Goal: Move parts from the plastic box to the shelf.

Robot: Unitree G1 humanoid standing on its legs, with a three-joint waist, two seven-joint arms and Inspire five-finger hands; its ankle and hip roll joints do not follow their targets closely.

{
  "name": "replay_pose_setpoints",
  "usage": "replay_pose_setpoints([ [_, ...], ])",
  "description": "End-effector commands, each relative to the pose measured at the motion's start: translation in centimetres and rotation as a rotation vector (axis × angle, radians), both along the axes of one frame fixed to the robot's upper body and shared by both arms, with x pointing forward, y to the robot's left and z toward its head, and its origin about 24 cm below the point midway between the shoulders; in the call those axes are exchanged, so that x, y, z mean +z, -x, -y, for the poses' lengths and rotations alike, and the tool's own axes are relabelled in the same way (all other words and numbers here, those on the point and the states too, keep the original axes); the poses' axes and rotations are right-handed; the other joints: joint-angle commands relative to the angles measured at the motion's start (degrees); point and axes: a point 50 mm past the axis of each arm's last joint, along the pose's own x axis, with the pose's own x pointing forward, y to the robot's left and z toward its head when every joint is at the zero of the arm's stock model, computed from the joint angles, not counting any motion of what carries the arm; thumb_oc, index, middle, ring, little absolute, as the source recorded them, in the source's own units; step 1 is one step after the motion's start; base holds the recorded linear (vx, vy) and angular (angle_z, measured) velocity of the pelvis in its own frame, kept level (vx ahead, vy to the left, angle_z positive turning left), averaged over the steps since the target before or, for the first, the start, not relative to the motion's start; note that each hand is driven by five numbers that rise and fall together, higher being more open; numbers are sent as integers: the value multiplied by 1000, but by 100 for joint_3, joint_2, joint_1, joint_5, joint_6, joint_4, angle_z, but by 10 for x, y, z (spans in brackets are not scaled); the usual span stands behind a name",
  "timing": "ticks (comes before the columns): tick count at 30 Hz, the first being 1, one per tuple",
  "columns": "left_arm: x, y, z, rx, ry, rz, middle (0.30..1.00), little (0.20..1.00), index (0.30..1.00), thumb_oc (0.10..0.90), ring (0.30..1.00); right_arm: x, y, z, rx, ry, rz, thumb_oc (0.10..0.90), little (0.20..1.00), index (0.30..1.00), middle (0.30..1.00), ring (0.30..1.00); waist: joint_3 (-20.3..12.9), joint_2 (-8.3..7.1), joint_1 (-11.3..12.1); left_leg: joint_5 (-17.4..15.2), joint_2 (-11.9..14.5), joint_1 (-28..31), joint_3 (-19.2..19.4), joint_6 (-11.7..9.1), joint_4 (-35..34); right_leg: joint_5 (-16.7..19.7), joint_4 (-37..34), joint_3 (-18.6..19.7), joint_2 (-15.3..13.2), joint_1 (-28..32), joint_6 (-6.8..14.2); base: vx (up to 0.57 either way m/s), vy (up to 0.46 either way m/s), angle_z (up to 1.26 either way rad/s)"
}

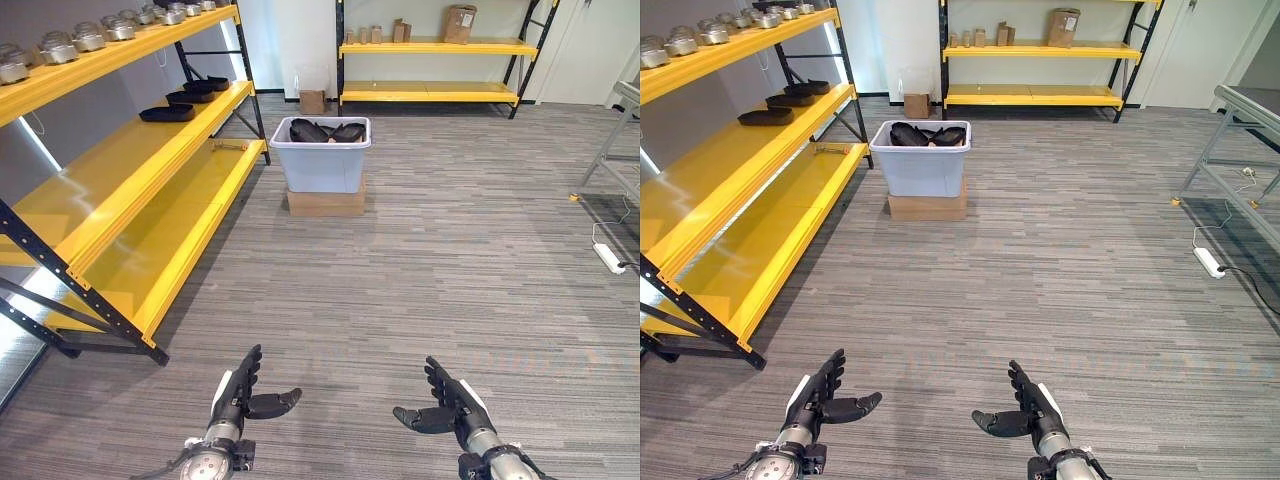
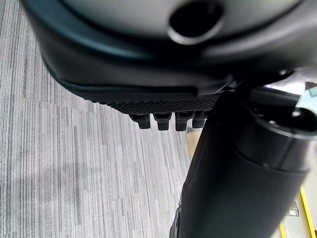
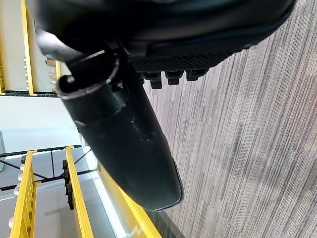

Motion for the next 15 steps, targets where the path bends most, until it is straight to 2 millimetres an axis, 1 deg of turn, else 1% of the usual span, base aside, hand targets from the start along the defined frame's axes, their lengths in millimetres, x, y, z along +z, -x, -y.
replay_pose_setpoints([
  [1,36,-38,-9,-5,-43,245,1000,1000,1000,900,1000,44,-42,0,41,-9,280,900,1000,1000,1000,1000,91,-65,63,-541,382,316,-43,-171,-17,-573,41,-175,-274,169,297,0,0,0],
  [15,36,-39,-8,-17,-47,244,1000,1000,1000,900,1000,44,-43,0,41,-5,283,900,1000,1000,1000,1000,105,-55,49,-553,378,330,-57,-162,-17,-586,41,-178,-276,186,294,0,0,0],
])
